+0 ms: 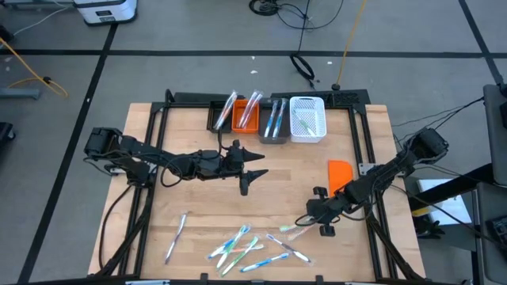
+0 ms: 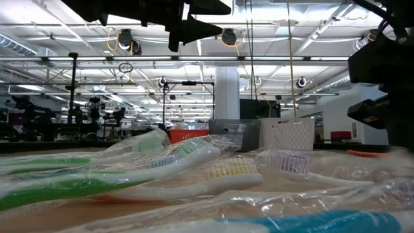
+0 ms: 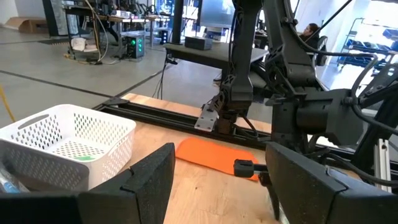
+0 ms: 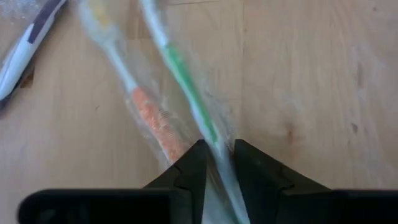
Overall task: Pick & Place Toothbrushes
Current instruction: Put the green toothbrush into the white bin
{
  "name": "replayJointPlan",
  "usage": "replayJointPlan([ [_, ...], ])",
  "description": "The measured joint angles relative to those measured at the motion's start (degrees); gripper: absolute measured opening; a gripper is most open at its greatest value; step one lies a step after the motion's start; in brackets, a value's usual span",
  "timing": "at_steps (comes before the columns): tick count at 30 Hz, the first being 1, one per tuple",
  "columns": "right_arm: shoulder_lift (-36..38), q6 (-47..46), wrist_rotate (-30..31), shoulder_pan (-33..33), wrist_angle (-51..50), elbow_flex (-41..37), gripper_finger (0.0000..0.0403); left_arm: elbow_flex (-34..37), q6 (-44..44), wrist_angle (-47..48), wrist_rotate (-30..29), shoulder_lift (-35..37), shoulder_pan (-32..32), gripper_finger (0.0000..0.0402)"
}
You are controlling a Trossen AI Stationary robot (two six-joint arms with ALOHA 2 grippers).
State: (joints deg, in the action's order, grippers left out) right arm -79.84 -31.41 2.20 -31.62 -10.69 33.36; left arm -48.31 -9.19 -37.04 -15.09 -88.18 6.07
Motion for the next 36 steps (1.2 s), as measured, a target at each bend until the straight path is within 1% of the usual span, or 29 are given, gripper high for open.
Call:
replayJointPlan([
  [3, 0.0, 0.4, -0.1, 0.0, -0.1, 0.0, 0.0021, 0.0, 0.0, 0.0, 0.0, 0.0, 0.0, 0.0253],
  [4, 0.0, 0.4, -0.1, 0.0, -0.1, 0.0, 0.0015, 0.0, 0.0, 0.0, 0.0, 0.0, 0.0, 0.0253],
  [11, 0.2, 0.4, 0.6, 0.0, 0.0, 0.0, 0.0014, 0.0, 0.0, 0.0, 0.0, 0.0, 0.0, 0.0253],
  [15, 2.0, 1.2, 1.0, 0.0, 0.6, -0.2, 0.0014, 0.0, 0.0, 0.0, 0.0, 0.0, 0.0, 0.0253],
  [18, 4.6, 2.2, 3.1, 0.0, 1.9, -0.1, 0.0014, 0.0, 0.0, 0.0, 0.0, 0.0, -0.1, 0.0253],
  [24, 10.0, 4.5, 9.1, 0.0, 2.2, -0.1, 0.0014, 0.0, 0.0, 0.0, 0.0, 0.0, -0.1, 0.0253],
  [28, 13.1, 5.5, 14.4, 0.0, 2.3, -0.1, 0.0014, 0.0, 0.0, 0.0, 0.0, 0.0, -0.1, 0.0253],
  [33, 16.2, 7.3, 22.3, 0.0, 2.8, -0.1, 0.0014, 0.0, 0.0, -0.1, 0.0, 0.0, -0.1, 0.0253],
  [36, 17.8, 7.3, 28.5, 0.0, 3.6, -0.1, 0.0014, 0.0, 0.0, -0.2, 0.0, 0.0, -0.1, 0.0253],
])
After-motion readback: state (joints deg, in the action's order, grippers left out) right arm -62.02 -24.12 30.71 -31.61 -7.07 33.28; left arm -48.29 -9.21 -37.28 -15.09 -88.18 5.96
